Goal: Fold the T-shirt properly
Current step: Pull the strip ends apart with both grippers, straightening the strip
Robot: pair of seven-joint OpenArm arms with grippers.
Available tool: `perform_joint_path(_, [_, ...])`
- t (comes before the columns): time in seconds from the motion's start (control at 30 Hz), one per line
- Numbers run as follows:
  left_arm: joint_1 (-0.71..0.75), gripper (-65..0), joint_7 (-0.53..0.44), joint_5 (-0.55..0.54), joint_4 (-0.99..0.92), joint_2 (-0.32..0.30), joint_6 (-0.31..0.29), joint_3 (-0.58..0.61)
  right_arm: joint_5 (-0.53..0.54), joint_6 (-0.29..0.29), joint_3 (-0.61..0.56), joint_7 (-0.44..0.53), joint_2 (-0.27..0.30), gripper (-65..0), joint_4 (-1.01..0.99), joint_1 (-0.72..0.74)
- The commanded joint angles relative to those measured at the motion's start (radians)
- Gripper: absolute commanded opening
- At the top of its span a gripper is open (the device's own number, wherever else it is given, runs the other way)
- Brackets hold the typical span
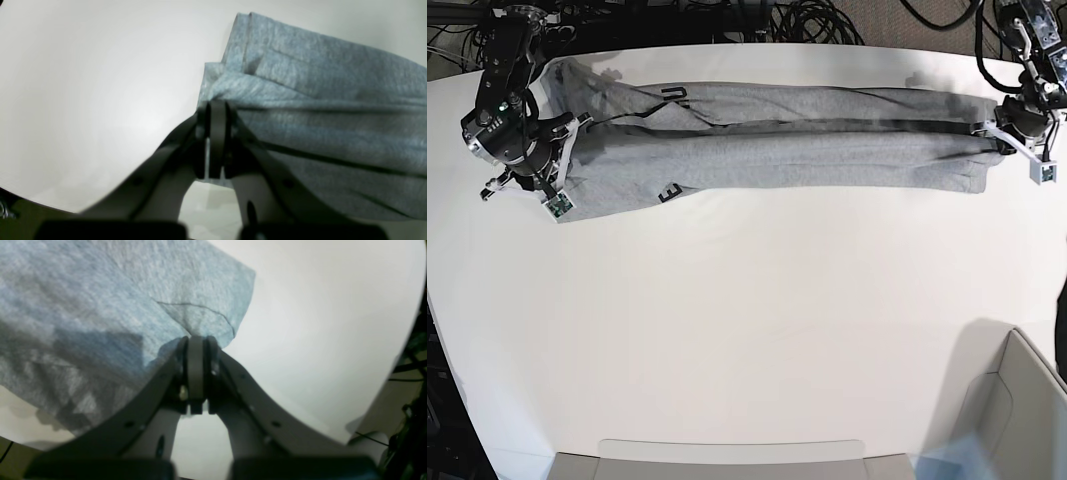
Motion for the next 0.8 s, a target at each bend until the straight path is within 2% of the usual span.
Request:
perform_joint_path(0.0, [-0.005, -65.0, -0.010, 0.002, 0.008, -0.016, 0.004, -0.003, -0.008, 0.016, 0.007, 0.001, 0.014, -65.0, -0.006, 0.014])
perform_joint_path(0.1, [-0.005, -64.7, -0.010, 0.002, -0.006, -0.016, 0.007, -0.003, -0.008, 0.016, 0.005, 0.003, 0.014, -65.0, -0.038, 0.019])
perform_joint_path(0.17, [-0.003, -55.2, -0.021, 0.002, -0.006, -0.016, 0.007, -0.006, -0.008, 0.016, 0.005, 0.003, 0.014, -64.7, -0.048, 0.019])
perform_joint_path(0.23, [-0.003, -47.6, -0.022, -0.003, 0.001, -0.016, 0.007, -0.009, -0.008, 0.016, 0.005, 0.026, 0.014, -57.0, -0.048, 0.014])
perform_joint_path(0.27, [-0.003, -46.5, -0.022, -0.003, 0.001, -0.016, 0.010, -0.011, -0.008, 0.016, 0.005, 0.044, 0.014, -53.8, -0.048, 0.011])
perform_joint_path(0.33, [-0.005, -46.8, -0.022, -0.004, 0.001, -0.017, 0.011, -0.009, -0.008, 0.016, 0.005, 0.064, 0.014, -47.9, -0.048, 0.008])
perform_joint_path(0.4, [-0.008, -46.8, -0.022, -0.006, 0.001, -0.019, 0.011, -0.003, -0.008, 0.016, 0.005, 0.064, 0.017, -44.7, -0.048, 0.008])
perform_joint_path(0.77, [-0.008, -47.0, -0.007, -0.003, 0.043, -0.039, 0.013, -0.005, -0.008, 0.016, 0.007, 0.066, 0.034, -44.4, -0.091, 0.019])
